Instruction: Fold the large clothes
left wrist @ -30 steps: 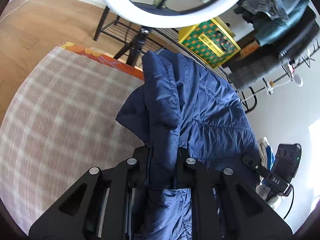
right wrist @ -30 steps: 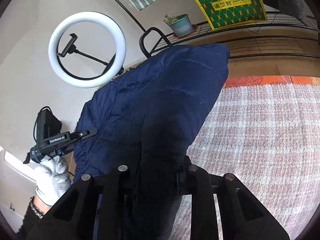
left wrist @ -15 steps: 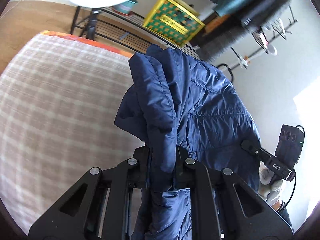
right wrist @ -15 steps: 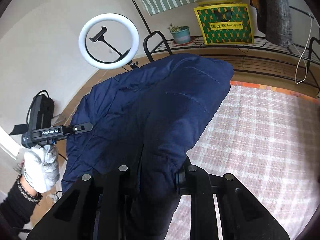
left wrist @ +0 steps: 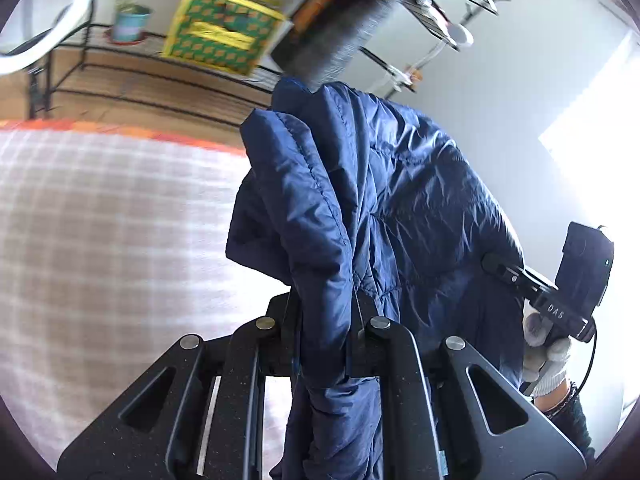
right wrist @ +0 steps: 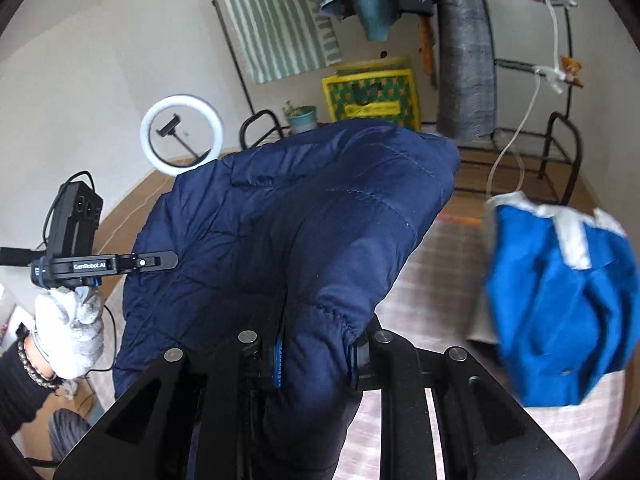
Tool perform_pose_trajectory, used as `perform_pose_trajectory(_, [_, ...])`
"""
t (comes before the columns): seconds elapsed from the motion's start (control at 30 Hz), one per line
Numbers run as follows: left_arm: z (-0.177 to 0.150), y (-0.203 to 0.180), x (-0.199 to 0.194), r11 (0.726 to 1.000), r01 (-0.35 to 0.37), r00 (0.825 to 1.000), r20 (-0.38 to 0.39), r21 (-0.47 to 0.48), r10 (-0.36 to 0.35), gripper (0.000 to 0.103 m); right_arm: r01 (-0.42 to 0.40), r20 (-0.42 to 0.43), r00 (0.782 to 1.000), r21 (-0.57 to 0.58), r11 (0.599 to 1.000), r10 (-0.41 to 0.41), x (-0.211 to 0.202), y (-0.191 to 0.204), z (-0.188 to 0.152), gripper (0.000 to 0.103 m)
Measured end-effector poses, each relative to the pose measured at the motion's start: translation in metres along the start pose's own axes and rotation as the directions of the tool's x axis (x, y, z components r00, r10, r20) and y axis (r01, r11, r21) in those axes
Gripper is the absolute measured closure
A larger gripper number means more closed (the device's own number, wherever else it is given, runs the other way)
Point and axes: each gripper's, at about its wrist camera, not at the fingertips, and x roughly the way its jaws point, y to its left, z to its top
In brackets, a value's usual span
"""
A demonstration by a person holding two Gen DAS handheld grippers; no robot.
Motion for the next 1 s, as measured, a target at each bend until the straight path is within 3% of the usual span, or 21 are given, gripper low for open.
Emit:
perform_pose_trajectory(0.23, [0.020,-0.083,0.080,0.995,0.080,0.997,-0.012,0.053,-0.080,0.091,0.114,0.058,0.992,0.023,0.993,-0.115,-0.041,-0.074,0.021,0.083])
perform_pose_trajectory(0.5, [0.041,-0.162,0.171,0.990,0.066,0.998,0.007,0.125,-0.068,0.091,0.316,0.086,0.946,-0.044,0.948,-0.312,-0.064,-0.144,0.051,0.084])
perform_pose_trajectory(0.67, [0.047,-0.168,0.221,0.996,0.065,0.998,-0.010,0.060,-0.064,0.091,0.419,0.059,0.907,-0.059,0.906,-0.416,-0.045,-0.181,0.059,0.084])
perform_pose_trajectory(0.9, [0.044,-0.159,0.264,0.994,-0.075,0.997,-0.021,0.080,0.076,0.091,0.463,0.001,0.886,-0.073,0.883,-0.464,-0.006,-0.213,0.047,0.084])
perform_pose_trajectory(0.97, [0.043,-0.154,0.274,0.985,-0.144,0.989,-0.020,0.098,0.147,0.082,0.507,-0.034,0.858,-0.104,0.856,-0.513,0.006,-0.222,0.037,0.078])
perform_pose_trajectory(1.0, [0.043,-0.151,0.281,0.983,-0.153,0.987,-0.038,0.106,0.158,0.077,0.580,-0.069,0.803,-0.140,0.803,-0.592,0.015,-0.231,0.030,0.075])
